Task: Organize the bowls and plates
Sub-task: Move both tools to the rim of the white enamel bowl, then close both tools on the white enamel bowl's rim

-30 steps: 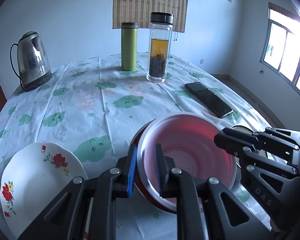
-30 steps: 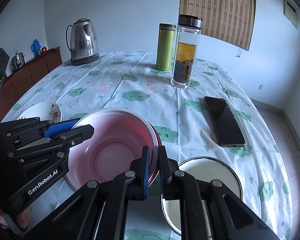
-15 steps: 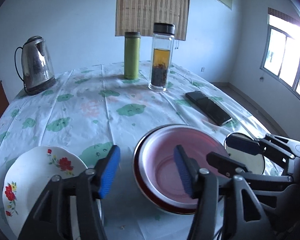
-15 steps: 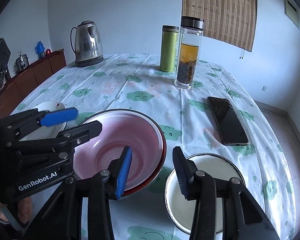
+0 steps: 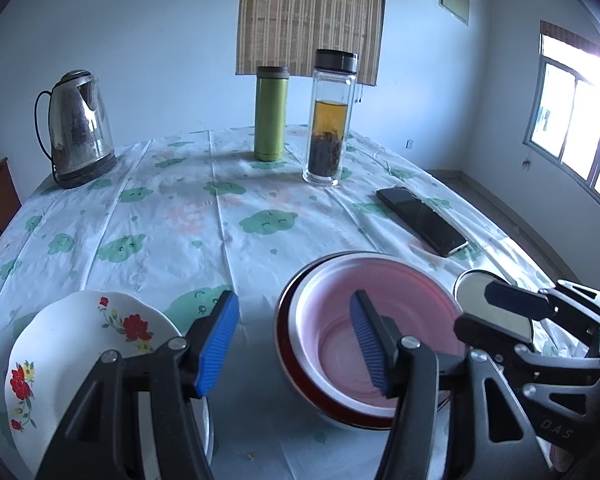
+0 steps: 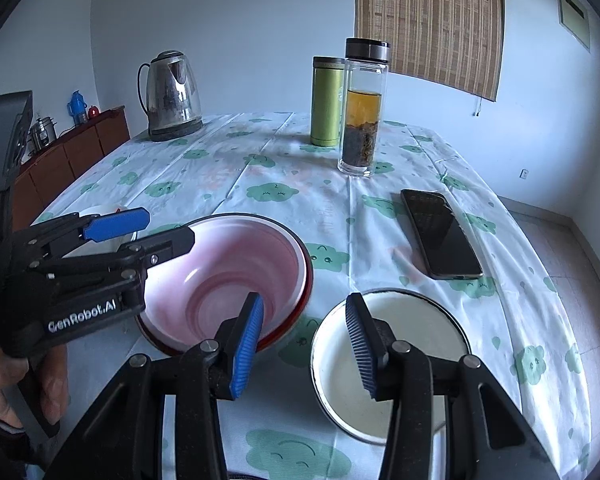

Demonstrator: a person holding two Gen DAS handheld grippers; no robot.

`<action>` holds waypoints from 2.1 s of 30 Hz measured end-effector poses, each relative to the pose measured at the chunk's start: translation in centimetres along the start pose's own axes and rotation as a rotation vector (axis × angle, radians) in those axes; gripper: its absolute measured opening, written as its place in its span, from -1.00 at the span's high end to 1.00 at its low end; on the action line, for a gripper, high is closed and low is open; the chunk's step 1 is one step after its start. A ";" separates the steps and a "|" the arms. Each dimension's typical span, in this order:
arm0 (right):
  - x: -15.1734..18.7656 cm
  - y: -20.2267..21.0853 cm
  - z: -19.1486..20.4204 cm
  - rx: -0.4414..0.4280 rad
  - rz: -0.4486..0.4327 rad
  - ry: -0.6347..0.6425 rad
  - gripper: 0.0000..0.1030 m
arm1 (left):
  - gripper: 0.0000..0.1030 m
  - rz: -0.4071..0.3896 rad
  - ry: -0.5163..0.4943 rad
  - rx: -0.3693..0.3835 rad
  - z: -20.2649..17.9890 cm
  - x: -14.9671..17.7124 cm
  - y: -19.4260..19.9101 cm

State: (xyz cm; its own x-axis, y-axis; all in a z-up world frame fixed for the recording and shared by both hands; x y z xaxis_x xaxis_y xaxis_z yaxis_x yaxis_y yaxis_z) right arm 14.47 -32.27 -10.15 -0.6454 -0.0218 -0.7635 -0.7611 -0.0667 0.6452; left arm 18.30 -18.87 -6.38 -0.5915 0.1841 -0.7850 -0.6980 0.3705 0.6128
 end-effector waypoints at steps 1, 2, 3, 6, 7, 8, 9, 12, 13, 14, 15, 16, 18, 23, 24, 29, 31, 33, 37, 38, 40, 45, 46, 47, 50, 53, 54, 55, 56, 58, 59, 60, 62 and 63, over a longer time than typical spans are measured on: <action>0.2 0.4 -0.2 0.000 -0.004 -0.005 0.12 | -0.14 -0.004 -0.001 0.000 0.0 0.0 0.1; 0.4 0.7 -0.4 0.001 -0.006 -0.010 0.12 | -0.14 -0.009 -0.002 0.004 -0.1 0.0 0.2; 0.6 1.1 -0.6 0.003 -0.009 -0.014 0.12 | -0.14 -0.015 -0.006 0.008 -0.3 0.0 0.3; 1.2 2.5 -1.4 0.012 -0.023 -0.025 0.12 | -0.14 -0.033 -0.018 0.015 -0.8 0.0 0.7; 1.3 2.8 -1.6 0.015 -0.028 -0.028 0.11 | -0.14 -0.039 -0.022 0.020 -1.0 0.0 0.9; 1.5 3.2 -1.9 0.018 -0.034 -0.032 0.11 | -0.14 -0.048 -0.027 0.025 -1.3 0.0 1.2; 1.7 3.5 -2.2 0.021 -0.037 -0.036 0.11 | -0.14 -0.053 -0.031 0.033 -1.6 -0.1 1.4; 2.5 4.5 -3.4 0.034 -0.045 -0.059 0.11 | -0.14 -0.061 -0.047 0.059 -2.4 0.0 1.9; 2.8 4.7 -3.9 0.040 -0.046 -0.069 0.11 | -0.13 -0.060 -0.065 0.072 -3.1 0.0 2.1; 3.2 4.9 -4.4 0.047 -0.044 -0.077 0.10 | -0.11 -0.060 -0.080 0.079 -3.6 0.2 2.3; 3.5 5.0 -4.8 0.054 -0.041 -0.082 0.10 | -0.10 -0.059 -0.097 0.083 -4.1 0.3 2.3; 3.9 5.0 -5.3 0.063 -0.034 -0.092 0.10 | -0.10 -0.055 -0.116 0.088 -4.7 0.4 2.3; 4.6 4.7 -6.5 0.079 -0.016 -0.122 0.09 | -0.10 -0.046 -0.148 0.105 -5.7 0.6 2.3; 5.9 4.1 -9.0 0.090 0.020 -0.206 0.09 | -0.10 -0.029 -0.174 0.098 -7.0 0.2 2.6; 6.0 4.1 -9.2 0.090 0.021 -0.213 0.09 | -0.10 -0.025 -0.178 0.100 -7.3 0.1 2.7; 5.4 3.8 -9.9 0.061 0.001 -0.264 0.09 | -0.04 -0.006 -0.198 0.101 -8.8 -0.4 2.4; 5.1 3.1 -9.9 0.071 0.020 -0.270 0.09 | -0.02 0.009 -0.200 0.103 -9.3 -0.5 2.1; 4.9 2.5 -9.8 0.058 0.030 -0.276 0.10 | 0.00 0.014 -0.208 0.106 -9.9 -0.5 1.8; 4.8 1.8 -9.4 0.050 0.049 -0.265 0.42 | 0.00 0.022 -0.216 0.115 -10.8 -0.3 1.4; 4.7 1.6 -9.3 0.046 0.053 -0.262 0.51 | 0.00 0.025 -0.222 0.119 -11.0 -0.1 1.4; 4.8 1.3 -9.3 0.054 0.060 -0.257 0.62 | 0.00 0.030 -0.234 0.122 -11.5 0.2 1.3; 4.9 1.5 -9.7 0.050 0.059 -0.240 0.85 | 0.00 0.037 -0.248 0.139 -12.0 0.6 1.2; 5.0 1.5 -9.9 0.048 0.064 -0.237 0.86 | 0.00 0.037 -0.249 0.144 -12.0 0.6 1.2; 5.1 1.7 -10.1 0.048 0.067 -0.239 0.87 | 0.00 0.037 -0.250 0.148 -12.1 0.7 1.2; 5.3 1.9 -10.7 0.048 0.074 -0.245 0.88 | 0.00 0.042 -0.263 0.163 -12.6 1.0 1.4; 5.6 2.2 -11.4 0.042 0.090 -0.250 0.88 | 0.00 0.049 -0.277 0.186 -13.2 1.4 1.6; 5.7 2.3 -11.6 0.047 0.094 -0.246 0.88 | 0.00 0.050 -0.283 0.193 -13.5 1.5 1.7; 5.8 2.5 -11.8 0.053 0.096 -0.245 0.88 | 0.02 0.053 -0.288 0.201 -13.7 1.7 1.7; 6.0 2.7 -12.1 0.056 0.097 -0.242 0.88 | 0.06 0.056 -0.294 0.209 -14.0 1.9 1.8; 6.1 3.0 -12.4 0.056 0.095 -0.241 0.88 | 0.07 0.063 -0.302 0.221 -14.5 2.2 1.8; 6.2 3.2 -12.5 0.054 0.095 -0.243 0.88 | 0.11 0.068 -0.309 0.225 -14.9 2.5 1.8; 6.2 3.2 -12.6 0.054 0.094 -0.244 0.88 | 0.13 0.073 -0.315 0.227 -15.2 2.7 1.8; 6.3 3.3 -12.6 0.054 0.088 -0.240 0.87 | 0.24 0.087 -0.329 0.235 -15.7 3.1 1.6; 6.4 3.3 -12.6 0.055 0.085 -0.239 0.87 | 0.25 0.095 -0.330 0.239 -15.9 3.3 1.4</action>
State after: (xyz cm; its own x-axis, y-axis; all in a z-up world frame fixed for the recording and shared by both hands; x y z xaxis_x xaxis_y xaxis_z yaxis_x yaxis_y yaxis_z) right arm 8.65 -45.19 -13.21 -0.6993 0.2121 -0.6826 -0.7015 -0.0201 0.7124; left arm 8.94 -32.24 -6.67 -0.4608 0.4950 -0.7367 -0.5105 0.5312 0.6762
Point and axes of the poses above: each gripper's, at about its wrist camera, not at the fingertips, and y roughly against the way its jaws point, z to its left, x to its underside, the point moved 2 cm from there along -y, roughly the way its jaws point, and after that the axes turned 1 degree about -z, right-handed, at the moved point
